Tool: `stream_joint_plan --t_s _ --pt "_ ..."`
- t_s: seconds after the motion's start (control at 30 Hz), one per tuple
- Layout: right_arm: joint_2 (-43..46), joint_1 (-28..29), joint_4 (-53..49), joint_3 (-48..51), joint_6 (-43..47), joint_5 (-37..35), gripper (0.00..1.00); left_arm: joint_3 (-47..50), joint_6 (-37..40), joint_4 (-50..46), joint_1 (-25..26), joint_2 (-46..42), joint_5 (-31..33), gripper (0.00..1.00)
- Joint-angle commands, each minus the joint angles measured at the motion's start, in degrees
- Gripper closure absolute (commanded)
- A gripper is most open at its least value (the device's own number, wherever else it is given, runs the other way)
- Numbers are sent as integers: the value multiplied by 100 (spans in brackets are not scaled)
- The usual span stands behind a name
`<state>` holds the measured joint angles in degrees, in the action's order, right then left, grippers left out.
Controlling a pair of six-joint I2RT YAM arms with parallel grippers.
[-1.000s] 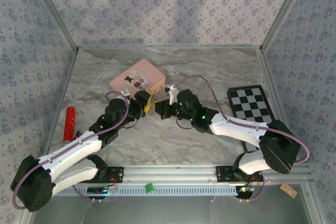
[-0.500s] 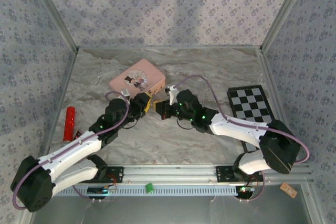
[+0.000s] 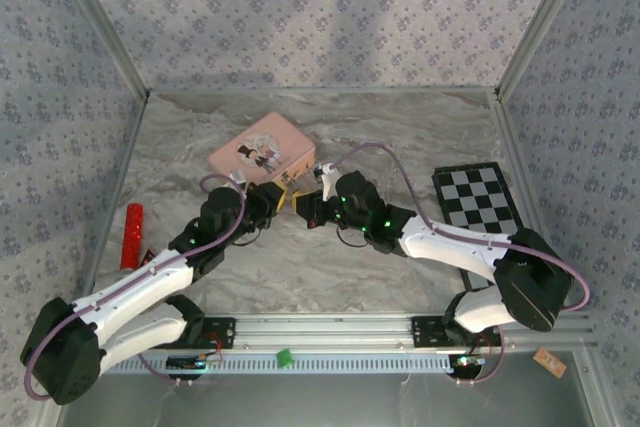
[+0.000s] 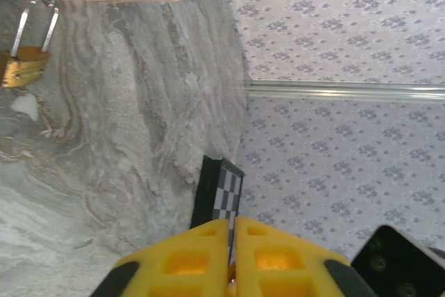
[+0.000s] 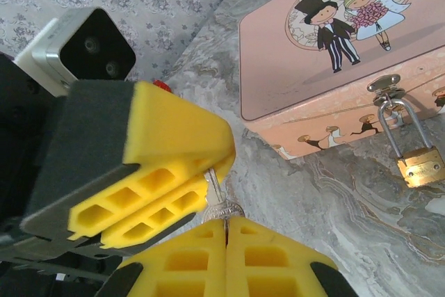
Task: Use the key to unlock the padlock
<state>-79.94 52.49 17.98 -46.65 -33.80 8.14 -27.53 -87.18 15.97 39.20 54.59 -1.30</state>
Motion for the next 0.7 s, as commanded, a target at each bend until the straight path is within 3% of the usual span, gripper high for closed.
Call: stream_joint_plan --t_s 0.0,0.17,0.27,0.33,0.43,0.53,0.67 --pt "126 38 -97 -166 93 -100 100 -279 69 -71 -9 21 -41 96" --pt "215 36 -170 -157 84 -167 98 -323 200 -223 -34 -17 11 100" --pt "436 1 -350 -72 54 -379 80 -420 496 -473 -61 -51 148 100" --pt "719 -77 -408 120 -52 -592 59 -519 833 -733 -62 -101 396 100" --pt "1103 -249 -358 464 -422 -810 37 -567 1493 -706 -79 -132 750 100" --pt "1366 -471 21 922 -965 -791 25 -615 2533 -210 -79 -36 877 100" --pt "1529 -474 1299 1668 -1622 -935 21 -883 4060 200 -69 219 569 100"
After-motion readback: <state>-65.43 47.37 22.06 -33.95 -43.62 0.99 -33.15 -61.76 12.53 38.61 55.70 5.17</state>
